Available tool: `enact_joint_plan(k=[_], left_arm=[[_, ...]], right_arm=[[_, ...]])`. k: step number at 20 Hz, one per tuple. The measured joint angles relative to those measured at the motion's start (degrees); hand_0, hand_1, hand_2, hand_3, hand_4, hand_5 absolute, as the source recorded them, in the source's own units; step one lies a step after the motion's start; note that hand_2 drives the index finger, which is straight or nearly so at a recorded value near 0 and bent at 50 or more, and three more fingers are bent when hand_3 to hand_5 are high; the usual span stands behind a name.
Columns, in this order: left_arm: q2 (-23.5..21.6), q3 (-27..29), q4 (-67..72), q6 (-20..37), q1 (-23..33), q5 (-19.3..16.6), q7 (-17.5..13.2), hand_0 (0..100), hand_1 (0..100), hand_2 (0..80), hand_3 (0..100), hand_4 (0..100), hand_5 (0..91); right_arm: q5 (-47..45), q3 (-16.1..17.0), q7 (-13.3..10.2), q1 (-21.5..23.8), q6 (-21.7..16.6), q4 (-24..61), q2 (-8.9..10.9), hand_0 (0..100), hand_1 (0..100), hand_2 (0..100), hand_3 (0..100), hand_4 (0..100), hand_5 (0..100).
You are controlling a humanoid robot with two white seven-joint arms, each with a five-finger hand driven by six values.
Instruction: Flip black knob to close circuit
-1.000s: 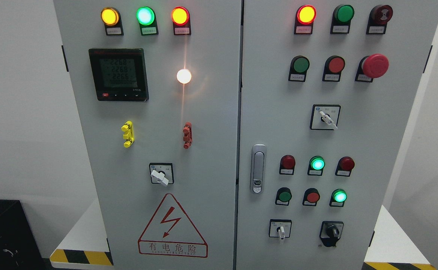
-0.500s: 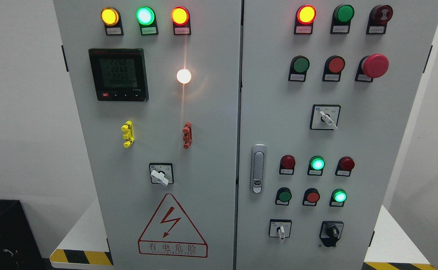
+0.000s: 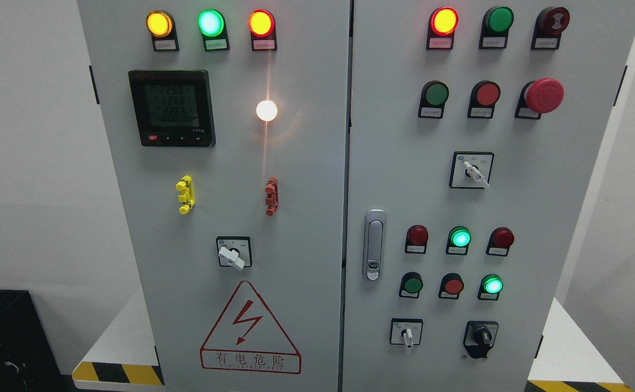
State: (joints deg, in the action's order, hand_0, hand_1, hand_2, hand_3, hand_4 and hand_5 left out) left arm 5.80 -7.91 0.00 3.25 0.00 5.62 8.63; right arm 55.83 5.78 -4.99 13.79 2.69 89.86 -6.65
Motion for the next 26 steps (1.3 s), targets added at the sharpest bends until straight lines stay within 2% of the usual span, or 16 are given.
enact_joint_plan(k=[9,13,26], left_arm=[[0.00,0.00,0.00,0.00,0.00,0.00,0.00,12,56,0.0,0,0,0.0],[0.00,0.00,0.00,0.00,0.00,0.00,0.00,12,56,0.0,0,0,0.0],[0.00,0.00,0.00,0.00,0.00,0.00,0.00,12,56,0.0,0,0,0.0]], right_arm=[[4.12,-1.41,2.74,-1.68,5.16,7.68,-0.06,0,0,95,100,100,100],[5.12,-1.75,4.21,-3.78,7.28,9.93,-0.11,0,0,95,100,100,100],[11.68,-1.61,6.97,-11.21,11.04,12.31,-0.37,0,0,94,100,100,100]])
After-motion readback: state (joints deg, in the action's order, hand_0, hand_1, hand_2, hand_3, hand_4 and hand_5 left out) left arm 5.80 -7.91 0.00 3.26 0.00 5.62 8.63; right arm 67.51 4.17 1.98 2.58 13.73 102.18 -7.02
